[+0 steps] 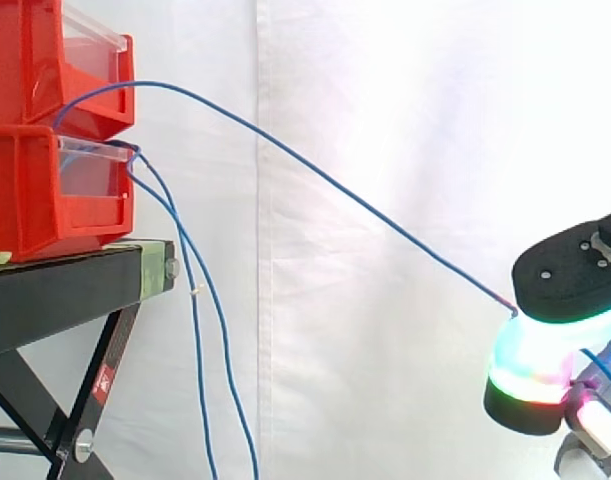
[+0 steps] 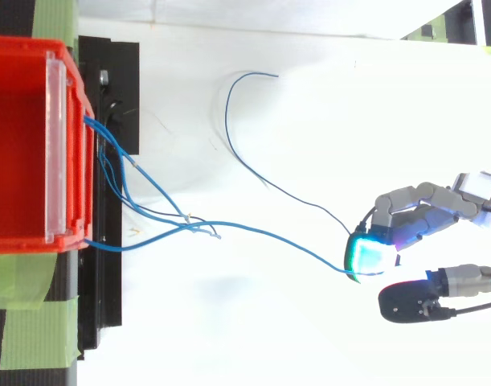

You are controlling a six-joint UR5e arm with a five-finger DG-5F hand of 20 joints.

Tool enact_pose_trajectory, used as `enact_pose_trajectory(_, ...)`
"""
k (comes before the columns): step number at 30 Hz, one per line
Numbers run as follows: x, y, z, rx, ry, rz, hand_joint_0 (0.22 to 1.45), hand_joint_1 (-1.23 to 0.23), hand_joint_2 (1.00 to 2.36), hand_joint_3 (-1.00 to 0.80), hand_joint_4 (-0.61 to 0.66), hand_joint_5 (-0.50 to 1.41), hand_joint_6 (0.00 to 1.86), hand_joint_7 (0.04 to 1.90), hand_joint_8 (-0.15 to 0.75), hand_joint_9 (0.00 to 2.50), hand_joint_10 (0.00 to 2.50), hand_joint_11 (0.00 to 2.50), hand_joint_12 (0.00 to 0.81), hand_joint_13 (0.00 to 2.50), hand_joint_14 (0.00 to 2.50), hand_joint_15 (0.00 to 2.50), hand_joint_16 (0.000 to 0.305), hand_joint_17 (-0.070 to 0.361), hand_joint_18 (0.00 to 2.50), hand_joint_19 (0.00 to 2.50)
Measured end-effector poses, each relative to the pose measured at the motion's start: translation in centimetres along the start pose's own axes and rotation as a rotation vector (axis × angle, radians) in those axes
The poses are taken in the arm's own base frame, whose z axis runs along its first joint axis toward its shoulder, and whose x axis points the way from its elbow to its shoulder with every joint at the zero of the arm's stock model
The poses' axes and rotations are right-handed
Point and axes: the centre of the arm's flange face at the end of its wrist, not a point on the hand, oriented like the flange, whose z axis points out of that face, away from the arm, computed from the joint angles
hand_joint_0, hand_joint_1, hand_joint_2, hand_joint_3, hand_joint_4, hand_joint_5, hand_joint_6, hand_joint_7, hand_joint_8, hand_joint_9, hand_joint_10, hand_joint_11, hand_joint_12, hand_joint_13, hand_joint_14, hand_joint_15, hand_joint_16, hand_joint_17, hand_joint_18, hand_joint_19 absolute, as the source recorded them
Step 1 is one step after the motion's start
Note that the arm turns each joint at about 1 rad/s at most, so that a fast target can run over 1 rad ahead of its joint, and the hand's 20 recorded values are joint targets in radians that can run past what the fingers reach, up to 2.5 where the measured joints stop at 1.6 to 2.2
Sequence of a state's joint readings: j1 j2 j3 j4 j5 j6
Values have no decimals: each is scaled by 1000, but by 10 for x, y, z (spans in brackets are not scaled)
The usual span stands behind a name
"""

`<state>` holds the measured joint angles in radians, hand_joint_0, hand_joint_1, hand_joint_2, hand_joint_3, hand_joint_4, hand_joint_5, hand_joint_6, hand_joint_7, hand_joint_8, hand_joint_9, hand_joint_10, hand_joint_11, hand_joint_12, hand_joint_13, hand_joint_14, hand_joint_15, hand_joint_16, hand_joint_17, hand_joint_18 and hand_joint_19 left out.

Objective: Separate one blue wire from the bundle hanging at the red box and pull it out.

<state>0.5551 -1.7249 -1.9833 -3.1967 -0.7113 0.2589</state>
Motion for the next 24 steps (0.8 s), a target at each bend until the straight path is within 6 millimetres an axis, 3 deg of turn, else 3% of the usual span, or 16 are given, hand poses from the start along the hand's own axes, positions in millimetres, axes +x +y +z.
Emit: enact_pose_trajectory(24,24,14,14,-164,50,204,599,-846,1027,-82,58,-147,793,1279,323,872,15,1012,384,600,20,718,47,106,455,836)
